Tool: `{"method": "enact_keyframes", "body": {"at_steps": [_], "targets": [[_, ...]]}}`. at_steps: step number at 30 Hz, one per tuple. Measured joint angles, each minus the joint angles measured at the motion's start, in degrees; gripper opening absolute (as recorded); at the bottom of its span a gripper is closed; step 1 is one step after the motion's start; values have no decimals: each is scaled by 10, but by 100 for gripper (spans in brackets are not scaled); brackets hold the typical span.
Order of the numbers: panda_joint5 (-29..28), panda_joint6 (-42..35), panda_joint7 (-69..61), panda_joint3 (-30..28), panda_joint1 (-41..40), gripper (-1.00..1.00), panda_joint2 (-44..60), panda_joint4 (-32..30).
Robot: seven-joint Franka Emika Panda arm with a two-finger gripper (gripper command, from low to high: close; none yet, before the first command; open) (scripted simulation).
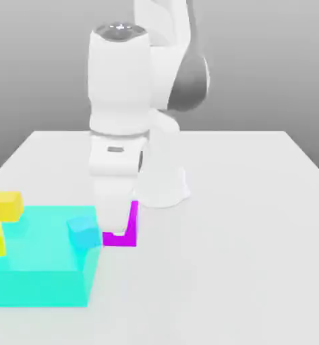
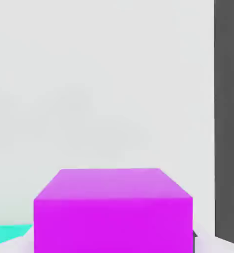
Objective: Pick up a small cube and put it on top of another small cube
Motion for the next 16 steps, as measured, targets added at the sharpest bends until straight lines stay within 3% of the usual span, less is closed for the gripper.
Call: {"method": "enact_keyframes", "body": {"at_steps": [7, 12, 13, 16], "targets": [[-59, -72, -143, -154, -146, -100, -55, 16], [-28, 11, -200, -212, -144, -100, 16, -4], [-21, 31, -206, -220, -139, 100, 31, -9], [-21, 31, -206, -220, -139, 100, 31, -9]]}}
